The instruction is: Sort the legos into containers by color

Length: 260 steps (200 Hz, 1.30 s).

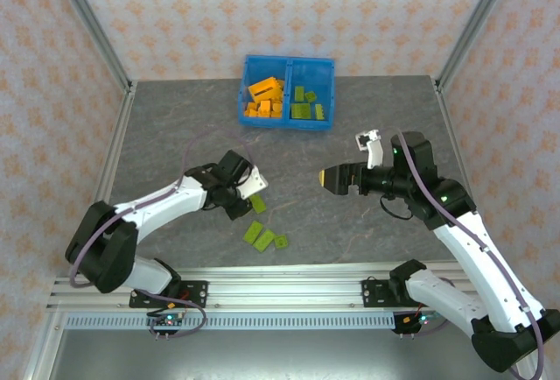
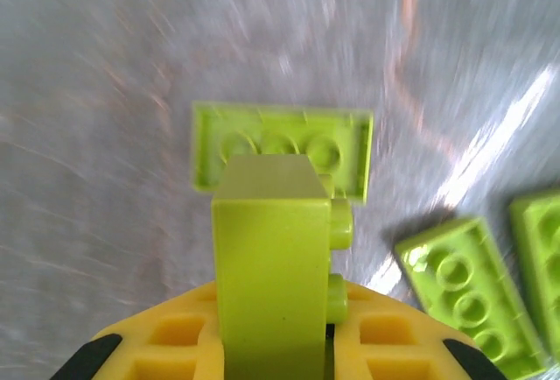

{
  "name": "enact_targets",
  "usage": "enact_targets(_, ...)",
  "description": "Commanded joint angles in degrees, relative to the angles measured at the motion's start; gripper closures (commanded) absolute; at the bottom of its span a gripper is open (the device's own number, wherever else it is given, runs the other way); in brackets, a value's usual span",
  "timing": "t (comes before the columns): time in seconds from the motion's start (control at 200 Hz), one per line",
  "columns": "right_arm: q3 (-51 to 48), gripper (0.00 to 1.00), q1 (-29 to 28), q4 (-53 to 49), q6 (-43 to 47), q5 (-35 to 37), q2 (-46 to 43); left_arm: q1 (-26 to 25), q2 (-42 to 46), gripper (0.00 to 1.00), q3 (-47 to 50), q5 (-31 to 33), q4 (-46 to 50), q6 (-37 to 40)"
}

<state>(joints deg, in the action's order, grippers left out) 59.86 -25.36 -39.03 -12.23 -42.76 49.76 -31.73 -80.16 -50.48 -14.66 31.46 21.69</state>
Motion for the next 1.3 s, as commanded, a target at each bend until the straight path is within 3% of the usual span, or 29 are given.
enact_targets(0.0,-0.1,0.01,-0.2,0.5,-0.1,-4.4,-0.8,0.4,2.0,0.91,-7.4,0.5,-4.0,-6.9)
enact_targets(0.155,0.1,0.01,-0.2,2.0,-2.0,-1.1,-1.3,0.5,-5.8,0.9,-20.8,5.4,-5.5,-15.6)
enact_targets(0.35,-0.2,0.01,-0.2,1.8,-5.6,5.5,-1.7,0.7,-26.8,0.95,-50.7,10.4,2.6,-31.0)
enact_targets(0.716,-0.5,0.01,-0.3,-0.5,-8.9,10.5,-5.0,1.1,-65.9,0.96,-103.3,12.4,8.6,-41.7)
enact_targets(0.846,-0.1,0.01,-0.2,-1.2,-9.5,10.9,-5.2,1.4,-71.2,0.84,-106.5,9.3,2.9,-42.4)
enact_targets(1.046,-0.4,0.01,-0.3,-0.9,-10.4,11.1,-5.4,1.3,-71.6,0.59,-106.3,9.4,0.0,-43.7)
enact_targets(1.296,-1.4,0.01,-0.3,-1.1,-10.6,11.4,-5.4,1.1,-64.7,0.49,-105.9,6.1,5.5,-42.0)
